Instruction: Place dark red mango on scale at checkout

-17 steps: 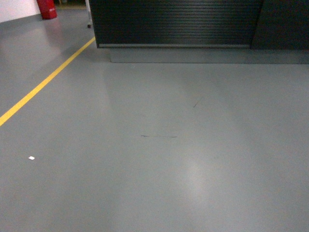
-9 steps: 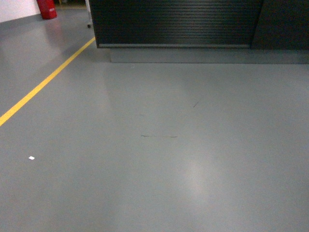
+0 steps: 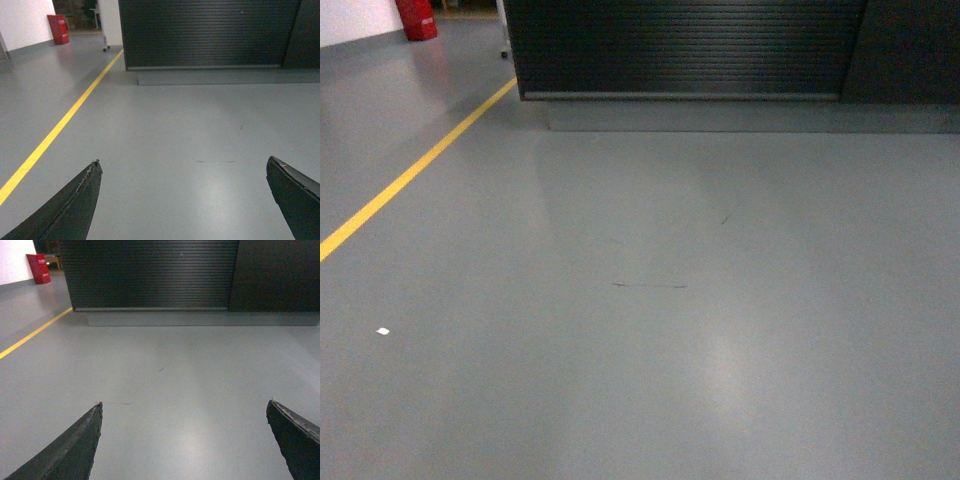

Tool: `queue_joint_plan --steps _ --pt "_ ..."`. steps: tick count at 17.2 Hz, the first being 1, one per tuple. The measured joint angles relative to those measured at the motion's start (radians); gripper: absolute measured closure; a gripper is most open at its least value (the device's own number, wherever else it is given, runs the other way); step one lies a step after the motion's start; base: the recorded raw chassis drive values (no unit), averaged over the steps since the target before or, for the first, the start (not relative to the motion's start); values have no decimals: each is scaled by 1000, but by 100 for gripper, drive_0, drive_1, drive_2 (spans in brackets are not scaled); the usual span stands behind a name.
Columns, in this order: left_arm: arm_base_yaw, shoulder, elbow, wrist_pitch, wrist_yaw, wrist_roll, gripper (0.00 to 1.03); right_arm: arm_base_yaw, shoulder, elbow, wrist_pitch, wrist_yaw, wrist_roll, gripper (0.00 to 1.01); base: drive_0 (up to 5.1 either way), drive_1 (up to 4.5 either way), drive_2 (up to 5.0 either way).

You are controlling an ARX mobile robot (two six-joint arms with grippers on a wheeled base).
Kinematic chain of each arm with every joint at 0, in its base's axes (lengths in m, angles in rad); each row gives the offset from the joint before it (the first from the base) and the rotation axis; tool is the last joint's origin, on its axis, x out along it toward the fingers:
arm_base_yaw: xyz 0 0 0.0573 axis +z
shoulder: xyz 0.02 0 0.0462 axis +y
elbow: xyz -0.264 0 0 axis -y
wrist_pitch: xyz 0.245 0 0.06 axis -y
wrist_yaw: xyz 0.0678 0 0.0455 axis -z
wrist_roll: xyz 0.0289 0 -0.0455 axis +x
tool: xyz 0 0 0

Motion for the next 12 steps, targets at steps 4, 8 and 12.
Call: queue_joint_plan --steps 4,8,12 --pt "0 0 0 1 0 0 5 0 0 0 1 0 0 3 -3 423 -429" --pt "0 0 0 -1 0 0 5 0 0 0 0 0 0 3 -3 422 -429" --pt "0 0 0 1 0 0 5 0 0 0 0 -1 0 3 -7 424 -437"
